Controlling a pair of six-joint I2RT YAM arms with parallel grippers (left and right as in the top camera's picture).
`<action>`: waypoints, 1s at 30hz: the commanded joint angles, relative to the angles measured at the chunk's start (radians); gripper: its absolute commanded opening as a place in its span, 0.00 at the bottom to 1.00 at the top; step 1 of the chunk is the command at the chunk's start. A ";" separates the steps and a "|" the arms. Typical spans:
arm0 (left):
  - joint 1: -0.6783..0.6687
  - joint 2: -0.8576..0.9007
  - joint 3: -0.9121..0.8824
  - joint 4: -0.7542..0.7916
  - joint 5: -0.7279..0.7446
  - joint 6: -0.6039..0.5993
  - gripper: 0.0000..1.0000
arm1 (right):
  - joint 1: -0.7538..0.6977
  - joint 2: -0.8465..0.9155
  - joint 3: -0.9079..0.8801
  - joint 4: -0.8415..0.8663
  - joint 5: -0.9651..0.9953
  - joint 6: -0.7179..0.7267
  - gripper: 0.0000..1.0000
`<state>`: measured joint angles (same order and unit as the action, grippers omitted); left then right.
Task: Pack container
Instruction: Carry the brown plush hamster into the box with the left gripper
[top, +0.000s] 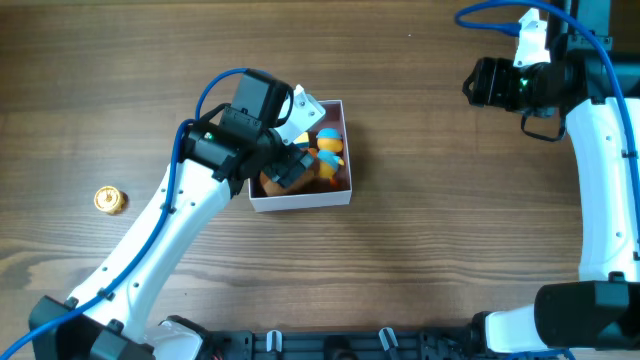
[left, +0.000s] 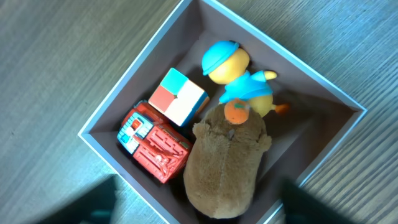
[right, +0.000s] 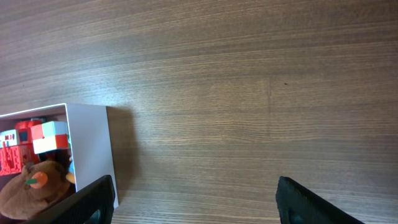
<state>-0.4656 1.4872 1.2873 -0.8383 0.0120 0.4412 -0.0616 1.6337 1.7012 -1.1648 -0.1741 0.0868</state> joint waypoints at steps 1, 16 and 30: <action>0.003 0.060 0.006 -0.011 -0.002 -0.087 0.13 | 0.002 0.012 -0.008 -0.003 0.021 0.013 0.80; -0.048 0.478 0.005 -0.164 0.283 -0.214 0.16 | 0.002 0.012 -0.008 -0.010 0.021 0.010 0.80; -0.048 0.245 0.093 -0.173 0.143 -0.214 0.17 | 0.002 0.012 -0.008 -0.014 0.021 0.005 0.80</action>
<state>-0.5098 1.8313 1.3460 -1.0096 0.1692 0.2256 -0.0616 1.6344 1.7012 -1.1790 -0.1741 0.0864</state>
